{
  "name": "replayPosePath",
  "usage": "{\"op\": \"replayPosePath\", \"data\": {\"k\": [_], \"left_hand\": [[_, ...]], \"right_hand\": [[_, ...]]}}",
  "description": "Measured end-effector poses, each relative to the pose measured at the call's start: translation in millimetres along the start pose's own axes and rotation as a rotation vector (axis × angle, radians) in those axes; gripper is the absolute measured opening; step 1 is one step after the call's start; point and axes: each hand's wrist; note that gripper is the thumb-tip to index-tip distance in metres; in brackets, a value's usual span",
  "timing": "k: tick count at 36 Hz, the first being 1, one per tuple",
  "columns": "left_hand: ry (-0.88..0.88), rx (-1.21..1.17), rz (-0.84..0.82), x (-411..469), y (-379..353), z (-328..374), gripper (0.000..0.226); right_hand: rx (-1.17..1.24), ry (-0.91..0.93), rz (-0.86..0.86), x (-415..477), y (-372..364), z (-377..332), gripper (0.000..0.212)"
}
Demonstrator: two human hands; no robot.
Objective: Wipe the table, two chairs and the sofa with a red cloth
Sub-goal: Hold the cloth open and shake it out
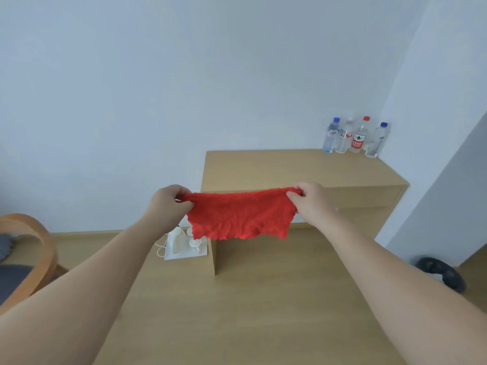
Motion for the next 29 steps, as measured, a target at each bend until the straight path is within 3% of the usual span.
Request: {"op": "replayPosePath", "data": {"k": [8, 17, 29], "left_hand": [[0.035, -0.034, 0.042, 89, -51, 1, 0.02], [0.078, -0.045, 0.041, 213, -106, -45, 0.016], [0.164, -0.027, -0.085, 396, -175, -114, 0.019]], "right_hand": [[-0.073, 0.012, -0.057, 107, -26, 31, 0.016], [-0.143, 0.008, -0.103, 226, -100, 68, 0.017], [-0.118, -0.124, -0.133, 376, -205, 103, 0.012]]}}
Point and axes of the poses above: each hand's wrist, its own x-axis towards the middle knuckle, its own y-axis out of the back of the hand, z = x × y, and after that the axes turned 6 degrees about z, right-handed
